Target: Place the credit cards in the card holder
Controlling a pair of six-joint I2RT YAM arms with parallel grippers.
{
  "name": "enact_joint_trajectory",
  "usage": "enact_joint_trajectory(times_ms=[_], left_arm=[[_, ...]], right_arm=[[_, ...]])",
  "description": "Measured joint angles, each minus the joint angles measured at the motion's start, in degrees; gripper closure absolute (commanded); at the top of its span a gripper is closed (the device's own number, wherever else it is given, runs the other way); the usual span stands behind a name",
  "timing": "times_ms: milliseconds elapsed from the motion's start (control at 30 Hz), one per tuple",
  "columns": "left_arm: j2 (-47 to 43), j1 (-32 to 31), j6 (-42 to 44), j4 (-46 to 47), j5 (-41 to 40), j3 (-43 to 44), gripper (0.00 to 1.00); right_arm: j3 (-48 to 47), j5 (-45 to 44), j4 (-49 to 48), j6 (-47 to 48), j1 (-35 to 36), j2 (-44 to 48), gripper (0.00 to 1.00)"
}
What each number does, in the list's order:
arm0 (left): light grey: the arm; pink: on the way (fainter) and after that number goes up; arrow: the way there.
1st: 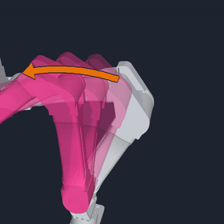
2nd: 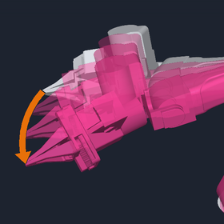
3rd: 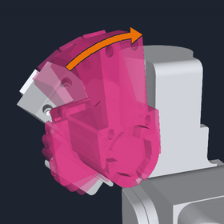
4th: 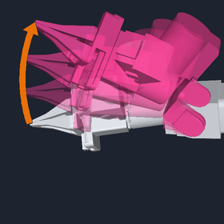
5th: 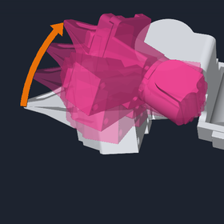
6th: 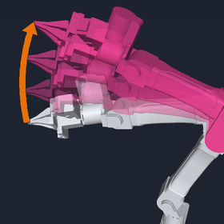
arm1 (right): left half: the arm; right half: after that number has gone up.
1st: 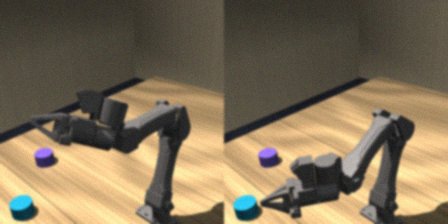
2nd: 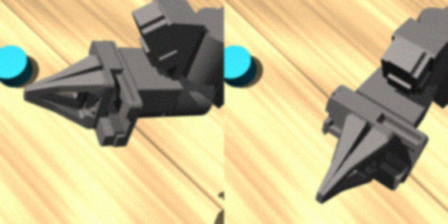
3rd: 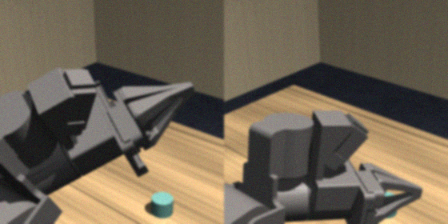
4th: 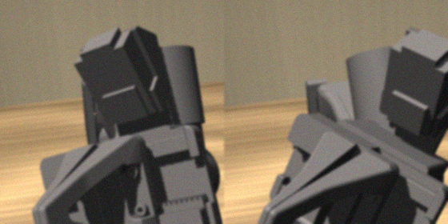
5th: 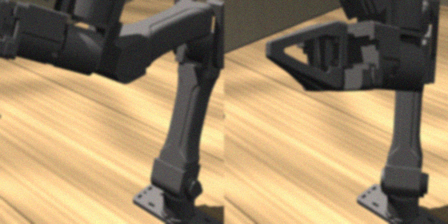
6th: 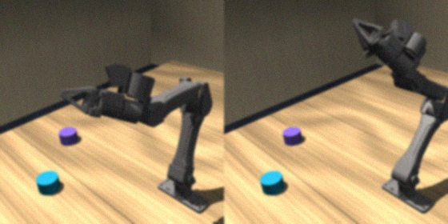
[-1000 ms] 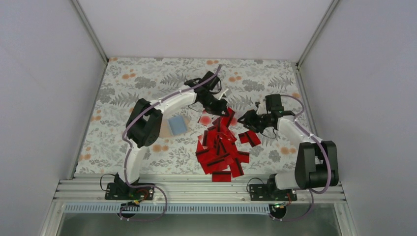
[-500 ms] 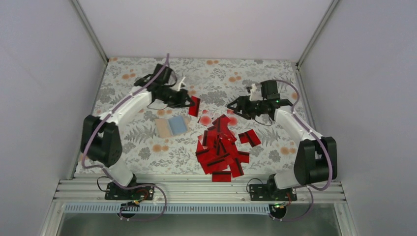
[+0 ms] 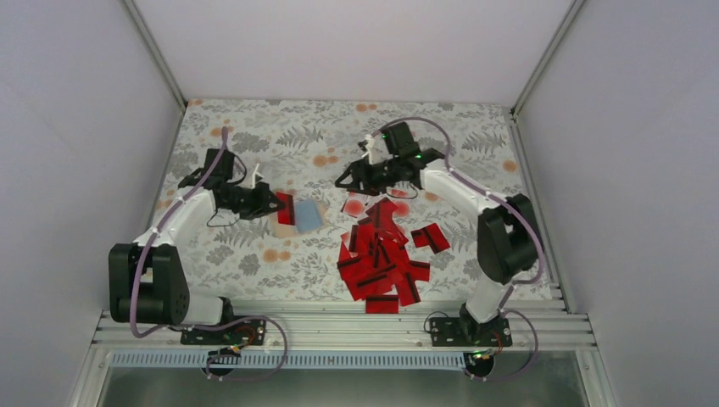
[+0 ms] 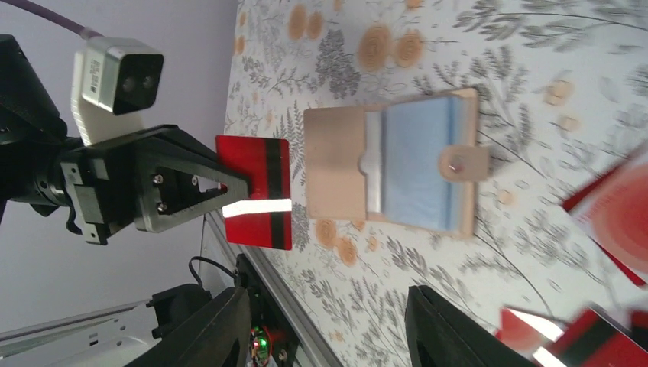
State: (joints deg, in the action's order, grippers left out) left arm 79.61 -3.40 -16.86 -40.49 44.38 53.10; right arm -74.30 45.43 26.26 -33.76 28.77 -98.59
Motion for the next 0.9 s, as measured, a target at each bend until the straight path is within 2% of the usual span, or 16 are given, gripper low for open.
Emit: enact_joint_trajectory(times_ms=[167, 433, 633, 900], left_arm=[[-1.64, 3.91, 0.02, 0.9, -0.44, -5.22, 0.98], [0.04, 4.52, 0.46, 3.39, -0.35, -9.68, 0.98], [4.11, 4.52, 0.81, 6.27, -0.09, -9.75, 0.97], [10.56, 4.52, 1.07, 8.74, 0.39, -9.6, 0.98]], right_arm=[[-8.0, 0.0, 1.97, 1.97, 4.35, -7.98, 0.52], [-18.75, 0.66, 5.6, 4.9, 8.17, -18.25, 0.64], [-22.47, 1.27, 7.37, 6.36, 9.05, -23.71, 0.76], [-25.44, 1.38, 9.66, 7.98, 9.07, -28.96, 0.84]])
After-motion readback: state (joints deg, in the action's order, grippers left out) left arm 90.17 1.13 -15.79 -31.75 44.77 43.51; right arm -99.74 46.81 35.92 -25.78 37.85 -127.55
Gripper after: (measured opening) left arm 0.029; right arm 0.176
